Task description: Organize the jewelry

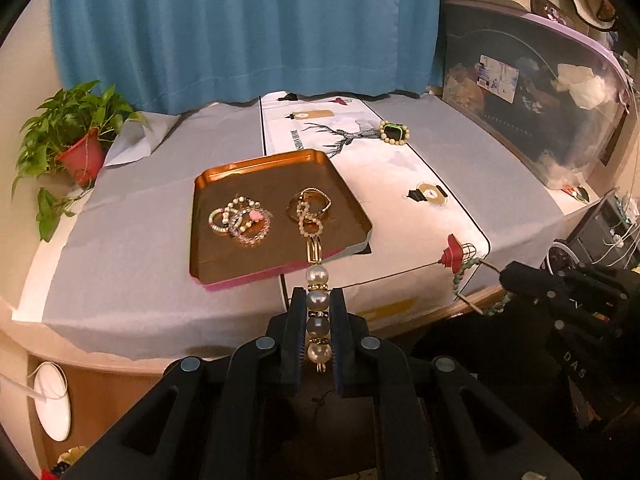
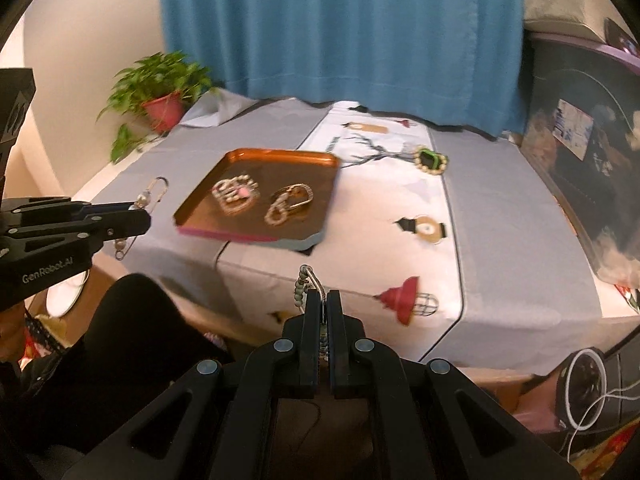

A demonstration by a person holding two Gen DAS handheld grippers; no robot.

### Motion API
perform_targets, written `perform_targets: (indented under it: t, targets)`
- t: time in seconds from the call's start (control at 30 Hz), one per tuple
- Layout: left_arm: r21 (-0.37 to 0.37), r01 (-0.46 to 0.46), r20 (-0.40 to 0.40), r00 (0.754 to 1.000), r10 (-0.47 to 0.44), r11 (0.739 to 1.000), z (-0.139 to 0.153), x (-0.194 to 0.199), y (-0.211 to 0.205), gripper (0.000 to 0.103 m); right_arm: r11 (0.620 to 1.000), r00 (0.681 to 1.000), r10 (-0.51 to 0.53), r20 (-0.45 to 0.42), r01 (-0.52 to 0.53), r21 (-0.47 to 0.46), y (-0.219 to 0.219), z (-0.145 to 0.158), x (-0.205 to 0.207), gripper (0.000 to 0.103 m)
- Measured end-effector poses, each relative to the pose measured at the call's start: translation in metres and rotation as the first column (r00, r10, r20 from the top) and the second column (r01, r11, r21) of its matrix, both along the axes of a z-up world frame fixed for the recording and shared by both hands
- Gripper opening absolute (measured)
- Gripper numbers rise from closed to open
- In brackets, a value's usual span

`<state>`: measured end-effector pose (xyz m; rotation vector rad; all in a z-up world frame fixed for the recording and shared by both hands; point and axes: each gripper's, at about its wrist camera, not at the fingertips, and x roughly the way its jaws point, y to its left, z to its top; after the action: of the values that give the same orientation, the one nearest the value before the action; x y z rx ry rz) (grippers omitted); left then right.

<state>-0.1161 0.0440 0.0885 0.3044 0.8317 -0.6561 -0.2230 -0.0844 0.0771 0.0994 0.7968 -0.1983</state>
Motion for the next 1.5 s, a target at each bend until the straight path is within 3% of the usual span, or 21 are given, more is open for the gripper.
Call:
perform_targets:
  t: [0.6, 0.73, 1.07, 1.3, 1.5]
  targets:
    - [-0.021, -0.006, -0.009, 1.0, 0.006, 1.0, -0.002, 0.004, 0.007, 0.009, 0.999, 0.999, 0.044, -0.026, -0.045, -0.029, 0.019, 0.003, 0.01, 0.001]
    - [-0.006, -0.013, -0.017, 1.0, 0.013, 1.0, -0.008, 0.02, 0.005, 0.009, 0.996, 0.998, 0.062, -0.026, -0.064, -0.061, 0.013, 0.003, 0.033, 0.0]
    - [-0.013, -0.081, -0.048, 0.996, 0.08, 0.997, -0.019, 0.089, -0.004, 0.009, 0.997, 0.997, -0.082, 0.005, 0.082, 0.009, -0.08, 0.008, 0.083, 0.003]
    - [0.016, -0.083, -0.064, 0.994, 0.084, 0.996, -0.032, 0.13, -0.032, 0.009, 0.967, 0.97, -0.22, -0.106, 0.232, 0.11, -0.164, -0.048, 0.138, 0.003]
    - [0.022, -0.074, -0.074, 0.994, 0.076, 0.997, -0.042, 0.163, -0.066, 0.009, 0.95, 0.957, -0.273, -0.1, 0.284, 0.132, -0.222, -0.078, 0.181, 0.01]
